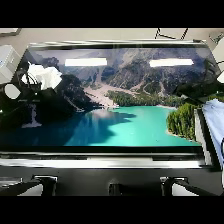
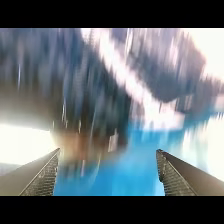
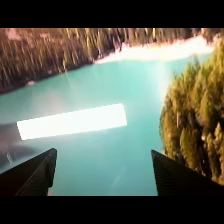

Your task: Fold the clothes and pants, and hang the long-sleeved shirts on hangers.

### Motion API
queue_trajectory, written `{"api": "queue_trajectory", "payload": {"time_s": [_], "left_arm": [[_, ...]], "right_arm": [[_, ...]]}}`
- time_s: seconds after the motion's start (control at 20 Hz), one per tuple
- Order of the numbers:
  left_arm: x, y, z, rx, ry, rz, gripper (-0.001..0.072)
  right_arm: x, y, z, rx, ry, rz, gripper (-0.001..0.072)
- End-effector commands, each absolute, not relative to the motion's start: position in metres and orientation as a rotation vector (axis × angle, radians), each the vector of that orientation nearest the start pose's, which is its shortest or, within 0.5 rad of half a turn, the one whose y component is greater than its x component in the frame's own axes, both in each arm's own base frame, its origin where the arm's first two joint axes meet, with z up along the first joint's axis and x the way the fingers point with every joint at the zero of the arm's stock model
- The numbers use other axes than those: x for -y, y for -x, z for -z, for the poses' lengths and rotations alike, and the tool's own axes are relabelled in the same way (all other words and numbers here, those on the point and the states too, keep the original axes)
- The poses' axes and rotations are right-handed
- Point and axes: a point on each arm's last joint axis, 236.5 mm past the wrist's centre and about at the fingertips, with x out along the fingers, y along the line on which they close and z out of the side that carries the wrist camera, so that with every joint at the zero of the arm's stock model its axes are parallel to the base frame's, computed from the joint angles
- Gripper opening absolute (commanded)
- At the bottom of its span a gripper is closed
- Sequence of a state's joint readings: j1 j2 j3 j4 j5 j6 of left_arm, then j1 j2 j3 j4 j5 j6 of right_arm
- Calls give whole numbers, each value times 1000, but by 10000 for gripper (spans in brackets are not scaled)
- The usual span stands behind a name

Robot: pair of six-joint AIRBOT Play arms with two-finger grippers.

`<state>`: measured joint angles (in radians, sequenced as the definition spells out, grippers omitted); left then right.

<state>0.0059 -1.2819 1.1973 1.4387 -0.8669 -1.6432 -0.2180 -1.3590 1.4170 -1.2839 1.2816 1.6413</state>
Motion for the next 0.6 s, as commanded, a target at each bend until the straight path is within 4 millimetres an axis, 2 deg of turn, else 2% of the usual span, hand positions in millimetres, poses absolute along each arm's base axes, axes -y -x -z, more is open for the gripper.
{"api": "queue_trajectory", "payload": {"time_s": [0.0, 0.1, 0.15, 0.25, 0.35, 0.4, 0.55], "left_arm": [[-14, -536, -96, -573, 377, -97, 710], [-66, -565, -83, -562, 569, -235, 714], [-93, -573, -69, -600, 613, -292, 714], [-133, -581, -38, -696, 702, -367, 714], [-154, -583, -4, -760, 789, -404, 714], [-157, -585, 11, -774, 827, -411, 714], [-152, -595, 53, -799, 841, -407, 714]], "right_arm": [[36, -446, -81, -1060, -417, 57, 678], [38, -450, -83, -1039, -416, 60, 676], [38, -450, -83, -1038, -415, 61, 671], [39, -448, -81, -1050, -411, 63, 671], [38, -447, -81, -1052, -411, 63, 671], [38, -447, -81, -1052, -411, 62, 671], [38, -447, -81, -1052, -411, 63, 672]]}}
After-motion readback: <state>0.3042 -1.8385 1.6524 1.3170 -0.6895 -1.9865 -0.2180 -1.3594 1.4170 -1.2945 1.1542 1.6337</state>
